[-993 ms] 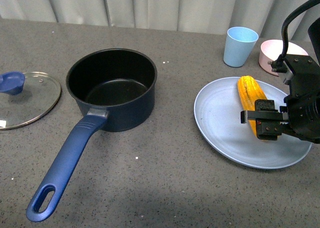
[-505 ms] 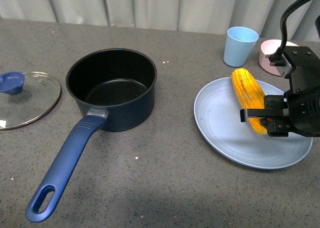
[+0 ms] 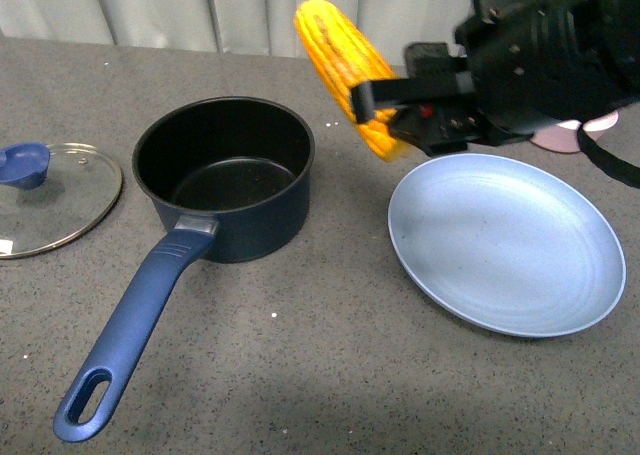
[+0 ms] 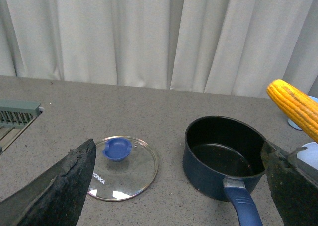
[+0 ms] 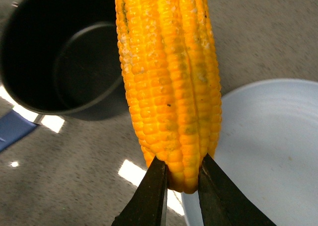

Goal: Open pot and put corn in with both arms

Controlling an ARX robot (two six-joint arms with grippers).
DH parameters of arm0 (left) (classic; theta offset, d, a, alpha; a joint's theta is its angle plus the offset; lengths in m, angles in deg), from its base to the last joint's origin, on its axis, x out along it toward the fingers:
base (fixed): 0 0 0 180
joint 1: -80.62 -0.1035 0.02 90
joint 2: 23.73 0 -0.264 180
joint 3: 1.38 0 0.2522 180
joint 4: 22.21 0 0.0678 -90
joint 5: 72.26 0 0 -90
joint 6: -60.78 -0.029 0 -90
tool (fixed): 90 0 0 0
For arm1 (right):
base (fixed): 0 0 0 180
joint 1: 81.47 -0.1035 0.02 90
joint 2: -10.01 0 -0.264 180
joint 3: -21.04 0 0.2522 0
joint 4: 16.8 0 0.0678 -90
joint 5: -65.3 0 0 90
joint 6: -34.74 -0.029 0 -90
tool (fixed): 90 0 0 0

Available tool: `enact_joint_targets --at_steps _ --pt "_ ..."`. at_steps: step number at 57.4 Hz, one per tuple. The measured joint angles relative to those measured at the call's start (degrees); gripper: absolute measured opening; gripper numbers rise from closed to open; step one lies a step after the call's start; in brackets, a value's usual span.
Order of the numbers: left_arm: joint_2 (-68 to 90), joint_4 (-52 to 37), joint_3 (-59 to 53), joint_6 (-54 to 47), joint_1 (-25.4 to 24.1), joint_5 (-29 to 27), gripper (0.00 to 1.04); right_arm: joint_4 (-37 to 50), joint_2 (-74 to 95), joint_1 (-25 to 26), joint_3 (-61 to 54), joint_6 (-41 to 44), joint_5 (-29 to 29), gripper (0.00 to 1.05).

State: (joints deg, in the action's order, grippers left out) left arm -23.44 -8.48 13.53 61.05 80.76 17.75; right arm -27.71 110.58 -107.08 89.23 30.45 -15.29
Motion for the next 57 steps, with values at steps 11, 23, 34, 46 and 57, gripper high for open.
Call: enact_joint_targets --at_steps 11,23,34,46,57 --pt "0.00 0.00 0.00 0.00 0.00 -0.02 0.98 -1.55 5.70 -6.32 7.56 -3.82 1.16 0.12" --pt "-0.02 0.00 0.00 0.00 0.00 0.00 0.98 -2.12 12.37 -9.88 13.38 -7.80 1.03 0.12" --pt "-0.02 0.00 0.00 0.00 0.00 0.00 0.98 -2.51 15.54 -10.56 16.61 -9.62 0.00 0.12" --pt "-0.02 0.00 0.00 0.00 0.00 0.00 0.98 -3.41 17.46 -10.54 18.62 -10.91 0.20 0.12" --pt "-0.02 0.00 0.00 0.00 0.00 0.00 0.98 -4.04 17.92 -10.54 18.95 -11.04 0.61 0.26"
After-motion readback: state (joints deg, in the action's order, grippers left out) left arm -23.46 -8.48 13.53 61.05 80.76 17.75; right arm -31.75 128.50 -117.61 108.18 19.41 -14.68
